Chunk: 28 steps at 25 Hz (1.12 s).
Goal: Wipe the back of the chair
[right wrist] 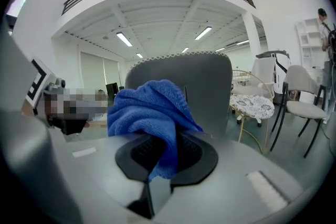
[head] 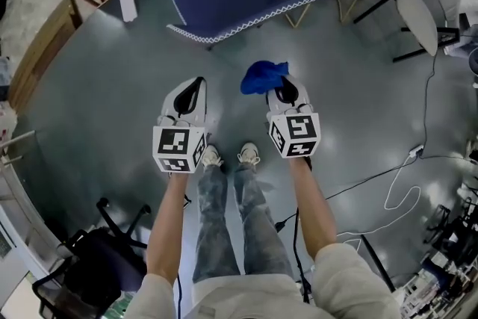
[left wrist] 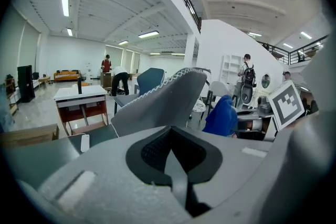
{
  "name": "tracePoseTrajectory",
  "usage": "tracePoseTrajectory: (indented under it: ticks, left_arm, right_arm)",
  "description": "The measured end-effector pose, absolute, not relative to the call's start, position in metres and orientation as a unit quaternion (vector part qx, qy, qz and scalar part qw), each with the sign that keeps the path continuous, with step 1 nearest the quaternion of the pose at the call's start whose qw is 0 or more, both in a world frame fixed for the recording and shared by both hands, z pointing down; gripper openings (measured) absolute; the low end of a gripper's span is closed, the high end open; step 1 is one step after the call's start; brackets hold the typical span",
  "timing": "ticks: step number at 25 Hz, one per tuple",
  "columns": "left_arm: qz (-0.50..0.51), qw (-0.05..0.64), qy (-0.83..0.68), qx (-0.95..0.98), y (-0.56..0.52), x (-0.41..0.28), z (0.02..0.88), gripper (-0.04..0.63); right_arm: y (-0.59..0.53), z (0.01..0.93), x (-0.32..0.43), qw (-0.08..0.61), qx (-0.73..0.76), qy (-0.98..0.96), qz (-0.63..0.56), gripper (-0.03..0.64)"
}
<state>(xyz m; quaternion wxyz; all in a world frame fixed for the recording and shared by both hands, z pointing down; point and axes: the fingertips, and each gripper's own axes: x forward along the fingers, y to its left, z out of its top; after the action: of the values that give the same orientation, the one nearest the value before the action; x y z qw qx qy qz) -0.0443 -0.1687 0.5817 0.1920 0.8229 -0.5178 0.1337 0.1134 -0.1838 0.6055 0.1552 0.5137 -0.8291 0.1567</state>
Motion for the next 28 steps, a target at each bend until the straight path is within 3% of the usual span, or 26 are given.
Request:
tracePoseTrajectory:
  ticks: [8,28]
  left_arm:
    - [0.126,0.188,-0.531,0.817,-0.177,-0.058,0.535,0.005]
    - [0.068,0.124,-0.554,0.821,-0.182,-0.100,0.326,0.005]
  right_arm:
    - [-0.181,0.562,0.114,0.151,0.521,-0.822,0.172,0.041]
    - [-0.191,0.328,0.127,0.098,0.557,-0.820,0.089,0.041]
